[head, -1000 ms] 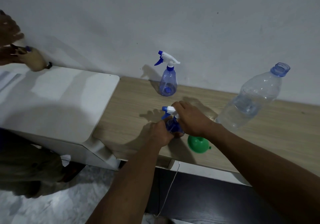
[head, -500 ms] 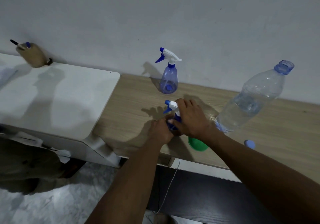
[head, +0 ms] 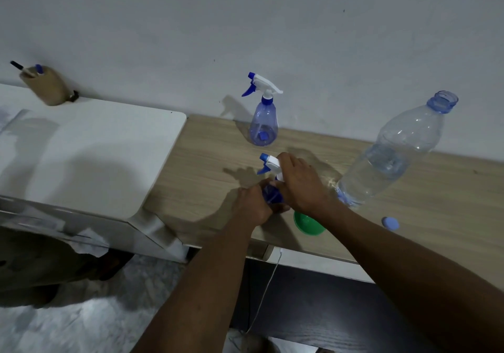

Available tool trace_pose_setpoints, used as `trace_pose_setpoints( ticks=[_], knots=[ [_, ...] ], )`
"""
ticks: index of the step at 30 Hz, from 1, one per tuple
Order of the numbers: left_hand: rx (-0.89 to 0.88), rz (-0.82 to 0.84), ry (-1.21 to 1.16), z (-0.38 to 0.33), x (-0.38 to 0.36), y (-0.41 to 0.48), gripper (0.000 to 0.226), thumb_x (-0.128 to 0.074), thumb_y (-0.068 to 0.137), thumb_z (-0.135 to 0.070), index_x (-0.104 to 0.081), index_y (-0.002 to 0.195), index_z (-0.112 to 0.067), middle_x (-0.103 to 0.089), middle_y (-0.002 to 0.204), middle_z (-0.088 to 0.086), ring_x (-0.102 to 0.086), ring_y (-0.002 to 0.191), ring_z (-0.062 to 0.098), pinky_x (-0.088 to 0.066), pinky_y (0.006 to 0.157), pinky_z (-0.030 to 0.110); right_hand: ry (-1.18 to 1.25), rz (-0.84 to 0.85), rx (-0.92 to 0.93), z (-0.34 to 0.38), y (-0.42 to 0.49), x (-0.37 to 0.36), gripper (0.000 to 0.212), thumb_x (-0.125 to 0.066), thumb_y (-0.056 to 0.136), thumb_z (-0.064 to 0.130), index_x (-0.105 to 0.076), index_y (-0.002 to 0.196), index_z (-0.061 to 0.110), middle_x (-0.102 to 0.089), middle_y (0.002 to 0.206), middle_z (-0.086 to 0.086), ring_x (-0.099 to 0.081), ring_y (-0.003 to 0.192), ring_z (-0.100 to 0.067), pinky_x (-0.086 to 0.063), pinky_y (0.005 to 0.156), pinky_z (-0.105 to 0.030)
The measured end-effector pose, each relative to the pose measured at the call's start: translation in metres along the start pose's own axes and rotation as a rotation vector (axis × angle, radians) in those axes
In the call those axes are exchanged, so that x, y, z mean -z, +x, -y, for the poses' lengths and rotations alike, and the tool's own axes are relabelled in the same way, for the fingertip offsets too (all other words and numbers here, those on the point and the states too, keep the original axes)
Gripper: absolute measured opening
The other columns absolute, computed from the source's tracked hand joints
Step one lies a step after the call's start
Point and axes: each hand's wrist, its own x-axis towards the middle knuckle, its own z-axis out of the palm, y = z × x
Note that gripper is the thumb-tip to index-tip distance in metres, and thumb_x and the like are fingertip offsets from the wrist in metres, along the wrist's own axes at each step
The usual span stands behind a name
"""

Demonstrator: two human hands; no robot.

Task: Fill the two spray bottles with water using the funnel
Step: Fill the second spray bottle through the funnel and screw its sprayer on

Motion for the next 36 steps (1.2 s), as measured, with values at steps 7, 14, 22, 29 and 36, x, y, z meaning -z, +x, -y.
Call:
trace_pose_setpoints(
  ticks=[7,14,22,29,36],
  knots=[
    [0.003,0.072,-0.096,-0.001,0.005,0.001,0.057,-0.084,0.077,-0.037,-0.059,0.127,-0.028,-0.063,0.107,-0.005,-0.062,0.110,0.023,-0.041,0.086,0.026,0.245,-0.061,-0.111,0.001,-0.009,0.001,0.033,-0.071,0.088,0.031,-0.048,0.107,0.016,-0.064,0.094,0.000,-0.059,0.079,-0.019,-0.048,0.066,-0.033],
    [0.024,0.531,-0.146,-0.013,0.044,-0.003,0.061,-0.091,0.071,-0.036,-0.067,0.125,-0.022,-0.069,0.108,-0.010,-0.066,0.103,0.013,-0.051,0.082,0.022,0.809,-0.159,-0.390,-0.016,-0.020,0.013,0.021,-0.074,0.085,0.036,-0.065,0.090,0.018,-0.065,0.081,0.001,-0.057,0.070,-0.010,-0.046,0.066,-0.026],
    [0.324,0.989,-0.063,-0.009,0.037,-0.035,0.079,-0.085,0.068,-0.054,-0.062,0.135,-0.017,-0.066,0.133,0.012,-0.065,0.122,0.028,-0.043,0.113,0.044,1.499,0.015,-0.729,0.016,-0.050,-0.018,0.035,-0.062,0.094,0.030,-0.069,0.112,0.000,-0.072,0.095,-0.022,-0.066,0.087,-0.024,-0.052,0.075,-0.034],
    [0.400,0.945,-0.261,-0.013,0.039,-0.048,0.078,-0.080,0.077,-0.049,-0.057,0.140,-0.010,-0.066,0.121,0.011,-0.070,0.098,0.024,-0.060,0.071,0.027,1.456,-0.075,-0.904,0.027,-0.047,-0.026,0.038,-0.058,0.097,0.041,-0.072,0.100,0.006,-0.069,0.082,-0.019,-0.066,0.078,-0.029,-0.058,0.071,-0.039],
    [0.384,0.781,-0.467,-0.009,0.028,-0.060,0.081,-0.086,0.068,-0.057,-0.063,0.130,-0.009,-0.069,0.121,0.014,-0.070,0.106,0.028,-0.060,0.088,0.036,1.471,-0.168,-0.958,0.018,-0.043,-0.024,0.044,-0.054,0.097,0.051,-0.072,0.111,0.013,-0.070,0.074,-0.011,-0.068,0.072,-0.025,-0.057,0.074,-0.040]
  ],
)
